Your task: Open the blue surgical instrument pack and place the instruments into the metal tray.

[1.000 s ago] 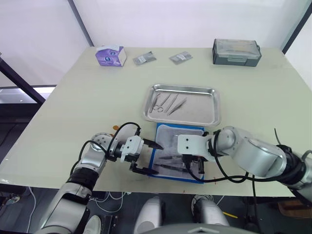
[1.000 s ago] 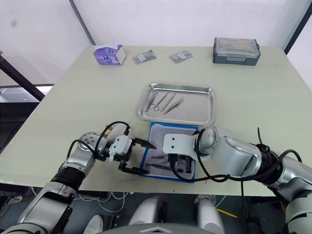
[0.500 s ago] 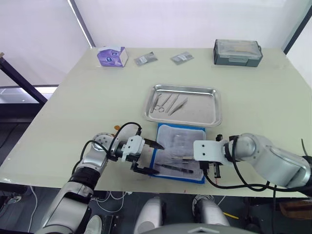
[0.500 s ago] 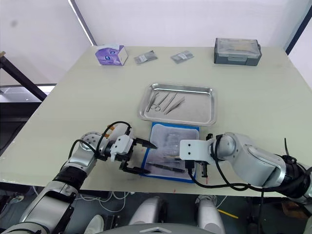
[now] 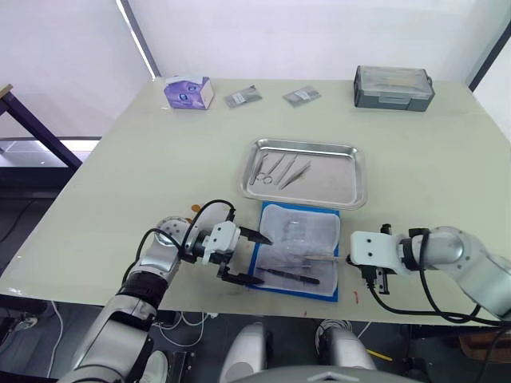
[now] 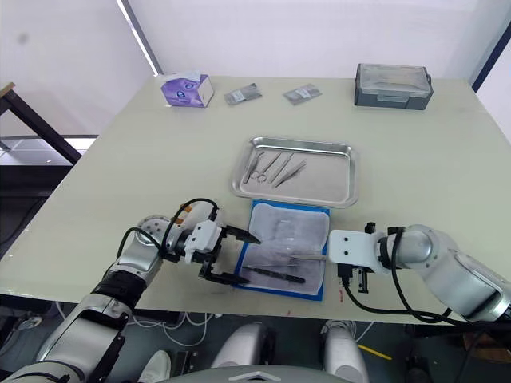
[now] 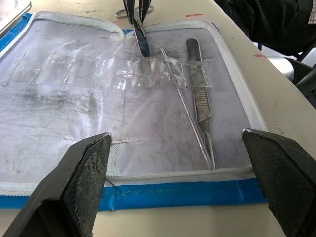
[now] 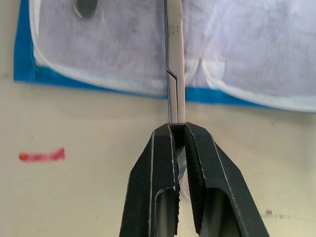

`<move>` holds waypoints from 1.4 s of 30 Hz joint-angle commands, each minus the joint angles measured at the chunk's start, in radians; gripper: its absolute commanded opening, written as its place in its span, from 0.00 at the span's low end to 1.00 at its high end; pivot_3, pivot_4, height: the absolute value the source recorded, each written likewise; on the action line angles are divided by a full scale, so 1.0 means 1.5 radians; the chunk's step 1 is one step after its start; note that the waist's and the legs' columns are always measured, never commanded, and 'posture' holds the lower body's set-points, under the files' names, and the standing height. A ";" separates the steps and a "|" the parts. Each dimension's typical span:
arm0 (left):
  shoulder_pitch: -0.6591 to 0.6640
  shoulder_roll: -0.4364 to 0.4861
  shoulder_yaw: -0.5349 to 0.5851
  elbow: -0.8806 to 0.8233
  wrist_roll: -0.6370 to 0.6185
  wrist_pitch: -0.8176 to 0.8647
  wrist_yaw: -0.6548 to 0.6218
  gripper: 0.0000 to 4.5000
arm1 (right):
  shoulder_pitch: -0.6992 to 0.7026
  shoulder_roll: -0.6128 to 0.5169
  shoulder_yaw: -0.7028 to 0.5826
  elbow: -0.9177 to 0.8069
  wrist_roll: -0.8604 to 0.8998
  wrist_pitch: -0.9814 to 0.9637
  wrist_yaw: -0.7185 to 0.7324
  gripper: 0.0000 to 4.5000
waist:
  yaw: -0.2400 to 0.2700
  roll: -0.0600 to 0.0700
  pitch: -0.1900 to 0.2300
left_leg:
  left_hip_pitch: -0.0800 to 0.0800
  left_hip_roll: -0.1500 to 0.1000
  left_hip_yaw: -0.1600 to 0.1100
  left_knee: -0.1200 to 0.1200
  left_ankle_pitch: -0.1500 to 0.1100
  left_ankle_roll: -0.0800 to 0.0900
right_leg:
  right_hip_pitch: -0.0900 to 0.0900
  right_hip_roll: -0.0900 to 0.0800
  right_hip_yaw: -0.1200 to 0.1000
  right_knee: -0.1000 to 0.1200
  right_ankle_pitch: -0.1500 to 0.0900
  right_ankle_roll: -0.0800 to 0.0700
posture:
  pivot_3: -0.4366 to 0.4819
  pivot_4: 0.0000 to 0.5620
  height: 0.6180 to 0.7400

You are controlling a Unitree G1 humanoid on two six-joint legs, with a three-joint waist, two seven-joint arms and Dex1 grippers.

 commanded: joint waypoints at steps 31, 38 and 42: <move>0.022 0.008 -0.031 0.070 0.075 -0.002 0.005 1.00 | -0.154 0.343 -0.199 -0.002 0.147 0.337 -0.231 0.01 | 0.000 0.006 0.004 | -0.001 -0.002 -0.004 -0.002 0.001 0.002 | 0.000 -0.001 -0.002 0.001 0.002 -0.003 | 0.48 0.27 0.93; 0.026 0.006 -0.031 0.068 0.075 -0.001 0.008 1.00 | -0.225 0.440 -0.169 0.067 0.101 0.414 -0.340 0.01 | -0.001 0.008 0.002 | -0.001 -0.002 -0.004 -0.002 0.002 0.003 | 0.000 -0.001 -0.002 0.001 0.002 -0.003 | 0.48 0.27 0.93; 0.027 0.006 -0.031 0.067 0.075 -0.002 0.008 1.00 | -0.270 0.486 -0.159 0.133 0.072 0.420 -0.383 0.01 | -0.002 0.009 0.002 | -0.001 -0.003 -0.005 -0.002 0.002 0.003 | 0.000 -0.001 -0.002 0.001 0.002 -0.001 | 0.48 0.27 0.93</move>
